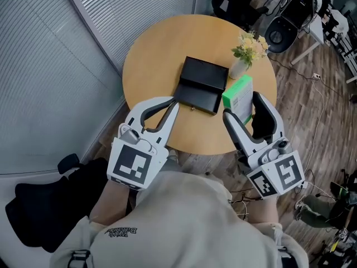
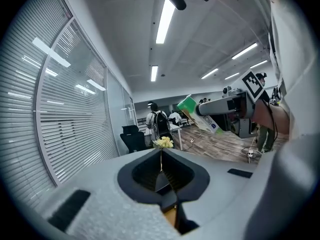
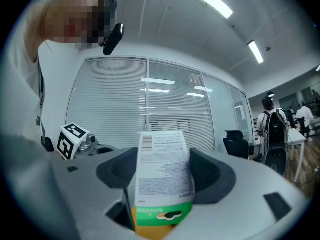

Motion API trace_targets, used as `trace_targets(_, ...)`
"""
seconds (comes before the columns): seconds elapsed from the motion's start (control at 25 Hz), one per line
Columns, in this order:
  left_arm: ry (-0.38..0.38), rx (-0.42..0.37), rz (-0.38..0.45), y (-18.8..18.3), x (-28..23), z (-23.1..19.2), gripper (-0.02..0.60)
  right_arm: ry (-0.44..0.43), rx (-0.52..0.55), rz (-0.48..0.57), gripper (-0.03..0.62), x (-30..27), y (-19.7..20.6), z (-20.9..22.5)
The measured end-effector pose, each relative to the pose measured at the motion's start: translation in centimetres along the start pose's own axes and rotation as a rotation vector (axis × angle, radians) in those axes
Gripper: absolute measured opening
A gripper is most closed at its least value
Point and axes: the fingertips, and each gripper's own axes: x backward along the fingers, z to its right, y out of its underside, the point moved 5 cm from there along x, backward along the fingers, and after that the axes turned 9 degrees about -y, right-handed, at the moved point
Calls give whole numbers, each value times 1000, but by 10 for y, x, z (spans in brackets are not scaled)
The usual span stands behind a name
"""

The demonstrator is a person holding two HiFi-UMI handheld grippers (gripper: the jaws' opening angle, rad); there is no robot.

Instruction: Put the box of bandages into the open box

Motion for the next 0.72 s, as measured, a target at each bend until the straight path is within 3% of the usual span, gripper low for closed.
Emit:
trace_targets(0.44, 53, -3, -7, 22, -18, -27, 23, 52, 8, -20, 314, -30, 13, 0)
trace_targets(0.72, 53, 26, -35, 21, -28, -20, 23, 43, 33, -26, 314, -23, 12, 11)
